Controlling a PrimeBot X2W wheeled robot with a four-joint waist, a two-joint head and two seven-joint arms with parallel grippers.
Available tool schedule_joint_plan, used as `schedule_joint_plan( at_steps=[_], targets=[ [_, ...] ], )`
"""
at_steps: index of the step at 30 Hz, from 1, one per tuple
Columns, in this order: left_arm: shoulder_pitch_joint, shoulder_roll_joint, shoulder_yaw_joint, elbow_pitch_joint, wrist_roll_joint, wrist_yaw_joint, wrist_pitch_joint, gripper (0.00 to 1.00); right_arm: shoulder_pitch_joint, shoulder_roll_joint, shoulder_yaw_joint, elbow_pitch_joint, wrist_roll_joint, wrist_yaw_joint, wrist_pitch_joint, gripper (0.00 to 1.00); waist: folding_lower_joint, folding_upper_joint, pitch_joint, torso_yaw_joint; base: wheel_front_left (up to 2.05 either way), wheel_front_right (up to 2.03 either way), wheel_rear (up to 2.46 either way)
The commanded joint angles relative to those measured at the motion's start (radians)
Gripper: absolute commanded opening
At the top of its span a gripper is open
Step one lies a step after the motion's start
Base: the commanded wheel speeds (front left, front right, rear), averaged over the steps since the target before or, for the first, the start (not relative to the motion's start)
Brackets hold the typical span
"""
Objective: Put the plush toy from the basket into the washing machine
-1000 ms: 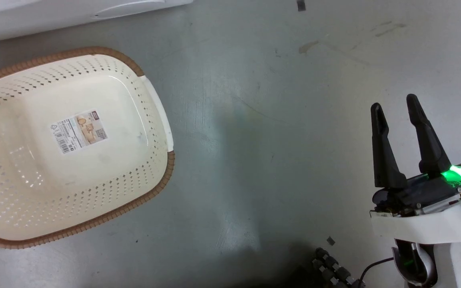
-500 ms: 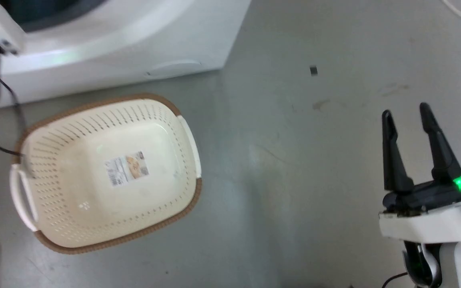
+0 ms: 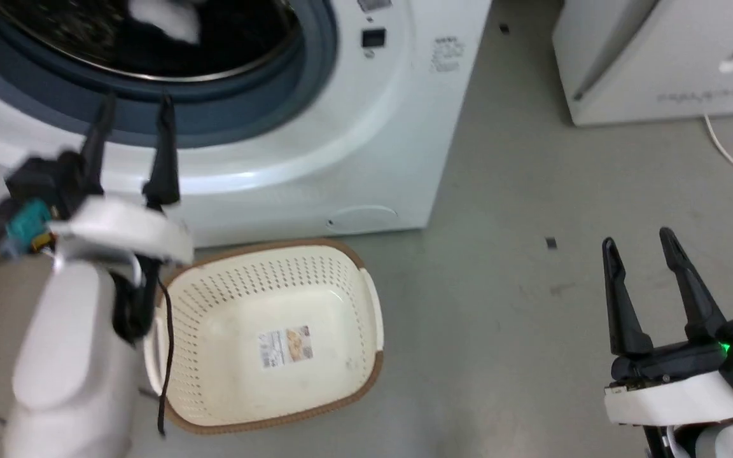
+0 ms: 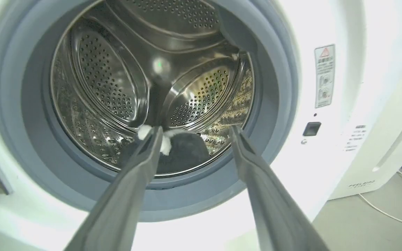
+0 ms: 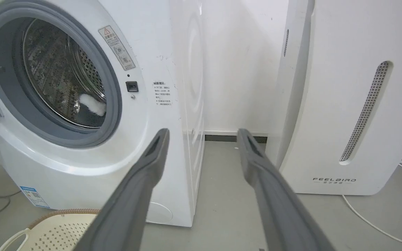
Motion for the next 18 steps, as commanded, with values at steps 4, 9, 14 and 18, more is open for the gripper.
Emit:
schedule_joint_plan(
  at_steps=[4,9,14,18],
  targets=[
    [0.172,-0.041,0.035,-0.152,0.035,0.031,-0.005,1.00,0.028,0.000,-0.003,0.004,-0.005,-0.001,-0.004,1.00,0.0002,0.0000,-0.100,0.069,0.00,0.00,0.00],
    [0.337,-0.092,0.079,-0.290,0.063,0.067,-0.005,1.00,0.064,0.000,-0.011,0.009,-0.004,-0.001,-0.004,1.00,0.0002,0.0000,-0.145,0.091,0.00,0.00,0.00],
    [0.475,-0.134,0.072,-0.341,0.090,0.068,-0.005,1.00,0.097,0.000,0.002,0.019,-0.007,-0.001,-0.004,1.00,0.0002,0.0000,-0.181,0.098,0.00,0.00,0.00],
    [0.559,-0.153,0.052,-0.337,0.115,0.065,-0.005,1.00,0.115,0.000,0.005,0.025,-0.002,-0.001,-0.004,1.00,0.0002,0.0000,-0.201,0.103,0.00,0.00,0.00]
  ],
)
